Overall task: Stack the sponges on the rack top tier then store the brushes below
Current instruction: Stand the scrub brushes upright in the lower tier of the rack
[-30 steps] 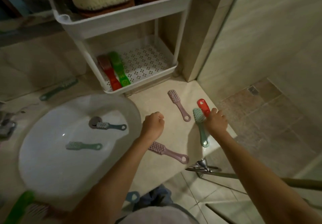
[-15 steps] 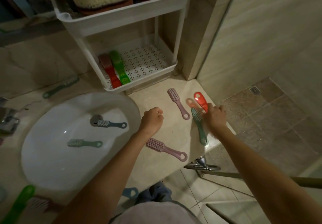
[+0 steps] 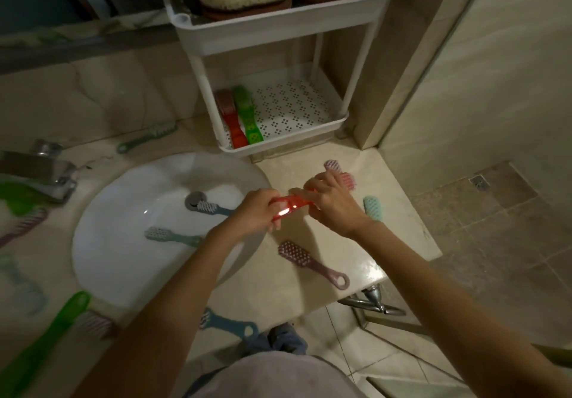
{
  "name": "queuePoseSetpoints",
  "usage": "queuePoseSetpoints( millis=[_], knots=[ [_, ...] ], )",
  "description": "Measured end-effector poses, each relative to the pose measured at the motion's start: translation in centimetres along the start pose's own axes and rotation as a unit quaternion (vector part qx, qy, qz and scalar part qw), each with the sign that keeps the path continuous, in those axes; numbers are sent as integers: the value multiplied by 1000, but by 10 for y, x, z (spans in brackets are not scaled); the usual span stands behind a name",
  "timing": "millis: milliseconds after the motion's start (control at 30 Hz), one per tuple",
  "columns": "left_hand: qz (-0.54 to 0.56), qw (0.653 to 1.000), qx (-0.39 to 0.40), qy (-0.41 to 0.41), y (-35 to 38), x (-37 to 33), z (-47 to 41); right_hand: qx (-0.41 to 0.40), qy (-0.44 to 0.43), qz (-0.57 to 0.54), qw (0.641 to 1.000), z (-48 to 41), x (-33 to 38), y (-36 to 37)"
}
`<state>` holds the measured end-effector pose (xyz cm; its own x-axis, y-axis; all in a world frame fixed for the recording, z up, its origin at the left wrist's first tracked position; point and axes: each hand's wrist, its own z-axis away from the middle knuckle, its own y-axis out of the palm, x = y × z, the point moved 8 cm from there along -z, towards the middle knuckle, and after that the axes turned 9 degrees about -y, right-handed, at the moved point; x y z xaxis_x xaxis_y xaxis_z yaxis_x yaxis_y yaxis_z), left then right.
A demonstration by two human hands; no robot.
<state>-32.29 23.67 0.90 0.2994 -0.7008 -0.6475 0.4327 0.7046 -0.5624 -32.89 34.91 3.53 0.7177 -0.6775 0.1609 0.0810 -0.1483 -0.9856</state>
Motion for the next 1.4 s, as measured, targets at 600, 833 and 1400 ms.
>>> queuePoseSetpoints(
  millis=[600, 833, 1400],
  knots=[
    [524, 705, -425, -219, -60, 262, 221, 174, -214, -227, 934, -106, 284, 107],
    [540, 583, -528, -298, -65, 330, 302, 245, -328, -140, 902, -144, 406, 132],
    [554, 450, -648, -265, -84, 374, 353, 249, -347, 46, 903, -195, 469, 175]
  ],
)
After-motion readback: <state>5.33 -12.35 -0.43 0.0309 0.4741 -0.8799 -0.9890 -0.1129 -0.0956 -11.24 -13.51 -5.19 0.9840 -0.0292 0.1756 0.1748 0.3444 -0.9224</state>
